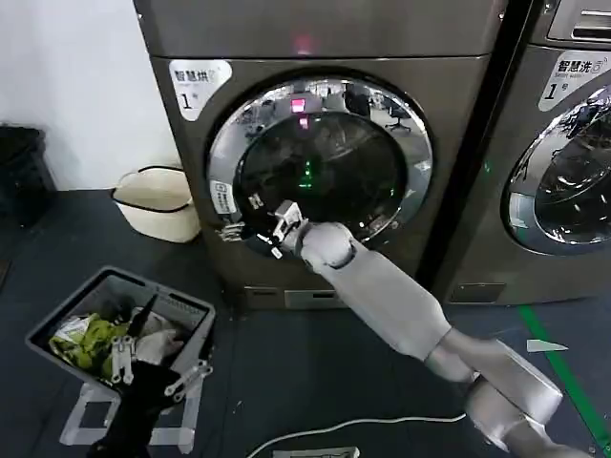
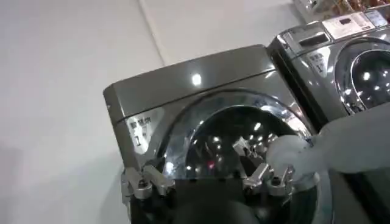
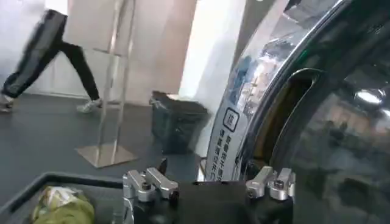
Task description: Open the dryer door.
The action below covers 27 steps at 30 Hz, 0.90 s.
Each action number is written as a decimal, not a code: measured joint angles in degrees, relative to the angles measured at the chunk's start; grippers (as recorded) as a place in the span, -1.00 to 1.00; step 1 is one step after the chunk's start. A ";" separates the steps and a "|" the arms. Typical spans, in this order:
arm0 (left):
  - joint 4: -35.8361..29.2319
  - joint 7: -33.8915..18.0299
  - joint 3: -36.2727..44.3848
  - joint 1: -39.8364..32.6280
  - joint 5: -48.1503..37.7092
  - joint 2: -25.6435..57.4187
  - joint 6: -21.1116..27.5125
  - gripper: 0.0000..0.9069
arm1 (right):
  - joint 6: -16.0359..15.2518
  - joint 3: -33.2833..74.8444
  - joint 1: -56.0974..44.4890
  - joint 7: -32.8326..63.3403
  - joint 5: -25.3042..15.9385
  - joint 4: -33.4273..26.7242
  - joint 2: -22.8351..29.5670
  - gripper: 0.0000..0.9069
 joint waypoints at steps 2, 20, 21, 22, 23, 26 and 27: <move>0.15 0.00 -0.15 -0.20 -0.12 0.00 0.07 1.00 | 0.00 -0.22 -0.17 -0.76 0.80 0.73 -0.55 1.00; 1.20 2.55 -2.73 -3.84 -4.50 1.19 4.38 1.00 | -0.14 -1.41 -2.85 -5.95 4.40 10.84 -7.67 1.00; 1.29 2.96 -3.01 -4.37 -4.94 1.39 4.83 1.00 | -0.19 -1.33 -3.00 -6.03 4.55 11.51 -8.08 1.00; 1.36 3.25 -3.15 -4.70 -5.34 1.51 5.15 1.00 | -0.22 -1.27 -3.23 -6.15 4.71 12.29 -8.56 1.00; 1.45 3.64 -3.38 -5.15 -5.72 1.62 5.48 1.00 | -0.23 -1.25 -3.40 -6.33 4.81 12.96 -9.02 1.00; 1.62 4.41 -4.25 -6.22 -6.90 2.23 6.23 1.00 | -0.24 -1.10 -3.88 -6.96 5.45 14.77 -10.22 1.00; 1.69 4.83 -4.64 -6.59 -7.56 2.49 6.41 1.00 | -0.24 -1.08 -4.08 -7.18 5.64 15.35 -10.63 1.00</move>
